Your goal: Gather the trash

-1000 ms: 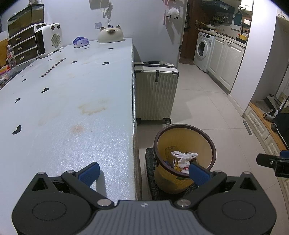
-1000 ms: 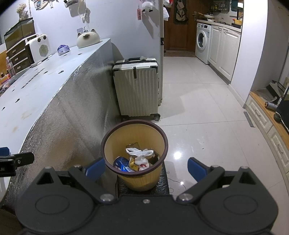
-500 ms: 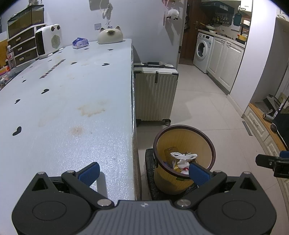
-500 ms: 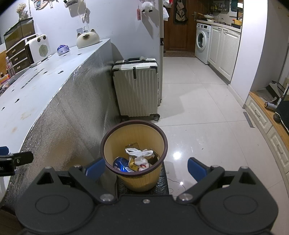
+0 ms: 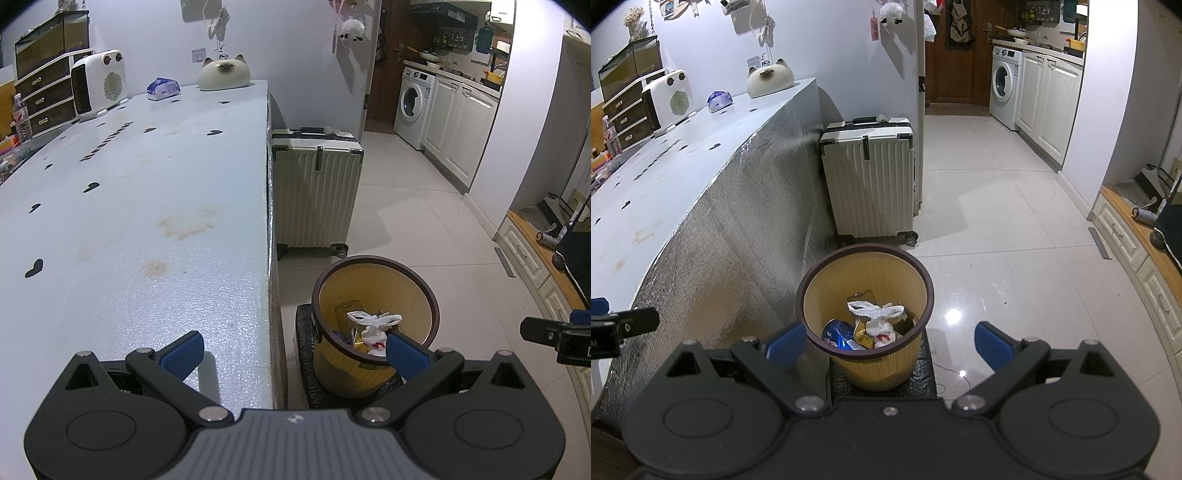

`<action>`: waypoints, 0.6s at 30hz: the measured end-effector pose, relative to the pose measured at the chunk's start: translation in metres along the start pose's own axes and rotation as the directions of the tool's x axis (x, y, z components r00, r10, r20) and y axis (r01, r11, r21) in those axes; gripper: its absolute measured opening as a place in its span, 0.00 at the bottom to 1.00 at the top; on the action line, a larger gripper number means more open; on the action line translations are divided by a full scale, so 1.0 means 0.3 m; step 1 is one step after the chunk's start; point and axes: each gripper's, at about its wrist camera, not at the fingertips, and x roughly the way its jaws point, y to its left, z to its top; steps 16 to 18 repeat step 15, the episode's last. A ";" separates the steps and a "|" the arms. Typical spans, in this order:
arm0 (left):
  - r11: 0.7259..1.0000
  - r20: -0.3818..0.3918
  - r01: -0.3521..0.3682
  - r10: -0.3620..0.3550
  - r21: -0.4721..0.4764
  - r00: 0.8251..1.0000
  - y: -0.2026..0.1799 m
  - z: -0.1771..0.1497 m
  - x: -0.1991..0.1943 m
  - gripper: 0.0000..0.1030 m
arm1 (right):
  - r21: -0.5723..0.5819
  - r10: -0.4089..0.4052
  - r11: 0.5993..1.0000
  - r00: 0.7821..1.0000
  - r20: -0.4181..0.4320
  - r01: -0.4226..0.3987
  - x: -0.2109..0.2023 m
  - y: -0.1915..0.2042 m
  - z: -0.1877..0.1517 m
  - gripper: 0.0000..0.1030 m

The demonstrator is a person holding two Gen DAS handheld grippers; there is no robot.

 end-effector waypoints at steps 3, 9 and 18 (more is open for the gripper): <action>1.000 0.000 0.000 0.000 0.000 1.000 0.000 -0.001 0.000 1.00 | 0.001 -0.001 1.000 1.000 0.000 0.001 0.001 -0.001 -0.001 0.96; 1.000 0.003 -0.003 0.003 0.004 1.000 -0.003 0.000 -0.004 1.00 | 0.001 0.000 1.000 1.000 0.000 0.000 0.001 -0.001 0.000 0.96; 1.000 0.001 -0.002 0.002 0.006 1.000 -0.008 0.001 -0.005 1.00 | 0.002 -0.003 1.000 1.000 -0.001 0.003 0.002 -0.004 -0.001 0.96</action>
